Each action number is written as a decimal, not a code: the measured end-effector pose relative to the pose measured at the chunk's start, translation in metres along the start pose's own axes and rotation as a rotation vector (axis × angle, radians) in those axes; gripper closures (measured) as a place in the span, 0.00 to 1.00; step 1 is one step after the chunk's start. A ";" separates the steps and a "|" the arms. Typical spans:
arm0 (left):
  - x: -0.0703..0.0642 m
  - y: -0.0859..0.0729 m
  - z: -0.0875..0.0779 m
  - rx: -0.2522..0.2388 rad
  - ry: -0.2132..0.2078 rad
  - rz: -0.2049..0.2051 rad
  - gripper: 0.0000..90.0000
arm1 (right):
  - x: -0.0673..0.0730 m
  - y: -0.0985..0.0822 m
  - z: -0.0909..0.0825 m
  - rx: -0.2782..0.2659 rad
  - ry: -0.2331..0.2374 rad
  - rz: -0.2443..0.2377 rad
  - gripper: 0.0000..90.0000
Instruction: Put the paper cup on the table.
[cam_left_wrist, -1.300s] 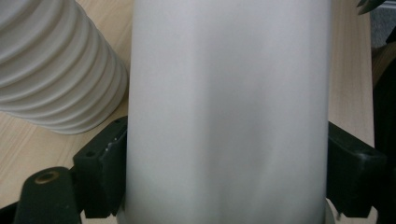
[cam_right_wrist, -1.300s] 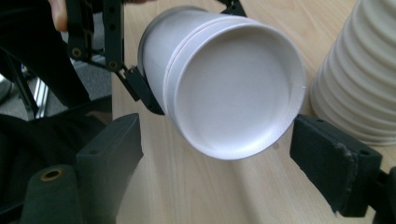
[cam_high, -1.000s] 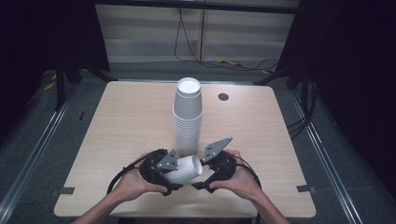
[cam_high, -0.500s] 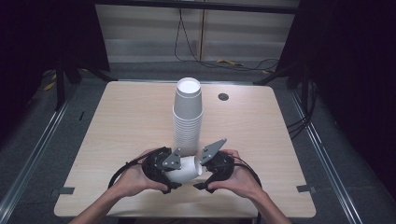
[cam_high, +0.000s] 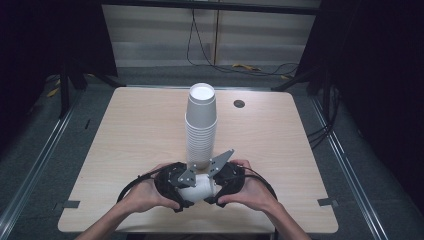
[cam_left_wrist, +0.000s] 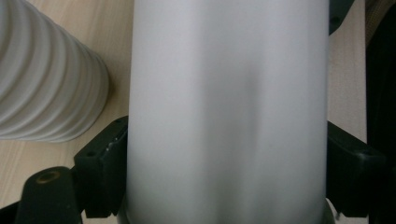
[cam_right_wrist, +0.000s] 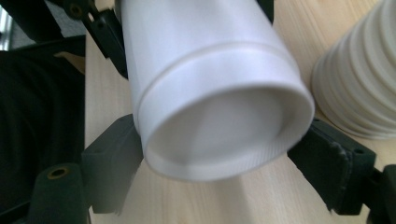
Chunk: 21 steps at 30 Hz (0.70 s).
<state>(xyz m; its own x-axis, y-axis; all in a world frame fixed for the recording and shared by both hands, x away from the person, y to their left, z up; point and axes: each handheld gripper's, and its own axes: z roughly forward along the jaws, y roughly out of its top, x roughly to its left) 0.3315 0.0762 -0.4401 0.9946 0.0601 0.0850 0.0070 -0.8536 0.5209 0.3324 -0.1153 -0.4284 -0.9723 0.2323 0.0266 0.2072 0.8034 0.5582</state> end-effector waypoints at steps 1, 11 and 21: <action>0.001 0.000 0.000 0.016 -0.002 0.017 0.18 | 0.001 0.001 0.001 -0.001 0.003 -0.003 0.21; -0.006 0.003 0.006 0.020 -0.036 0.031 0.18 | 0.004 0.005 0.005 0.009 0.031 -0.044 0.19; -0.011 0.006 0.004 0.015 -0.052 0.057 0.18 | 0.009 0.007 0.007 0.017 0.088 -0.045 0.23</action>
<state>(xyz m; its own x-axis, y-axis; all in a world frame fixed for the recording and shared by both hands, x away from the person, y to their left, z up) 0.3214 0.0683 -0.4407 0.9974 -0.0153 0.0701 -0.0486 -0.8627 0.5034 0.3257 -0.1036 -0.4305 -0.9863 0.1473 0.0749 0.1641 0.8214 0.5462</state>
